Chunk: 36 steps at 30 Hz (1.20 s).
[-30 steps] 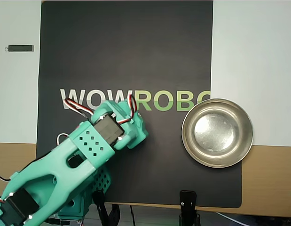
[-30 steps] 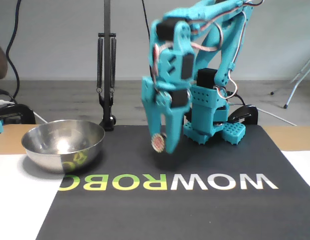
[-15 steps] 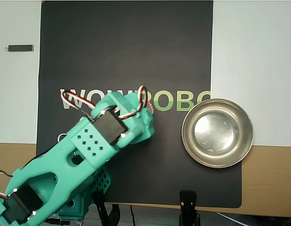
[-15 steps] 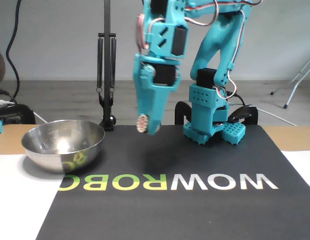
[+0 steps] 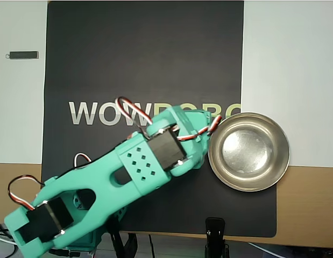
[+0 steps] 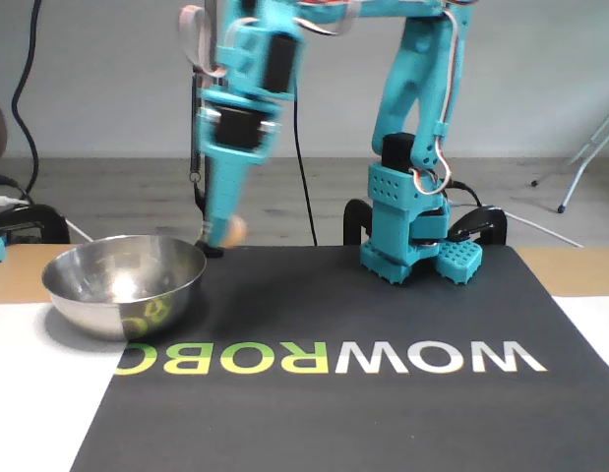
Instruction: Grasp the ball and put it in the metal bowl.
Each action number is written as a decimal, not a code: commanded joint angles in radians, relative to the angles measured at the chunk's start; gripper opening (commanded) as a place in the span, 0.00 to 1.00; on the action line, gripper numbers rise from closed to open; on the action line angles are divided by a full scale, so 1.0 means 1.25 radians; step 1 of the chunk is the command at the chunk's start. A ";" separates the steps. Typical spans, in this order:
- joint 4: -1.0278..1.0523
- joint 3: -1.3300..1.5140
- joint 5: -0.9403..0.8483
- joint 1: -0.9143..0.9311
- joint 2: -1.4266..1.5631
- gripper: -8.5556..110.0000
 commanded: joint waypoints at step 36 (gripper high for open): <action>-0.009 -0.377 0.468 0.177 -0.358 0.31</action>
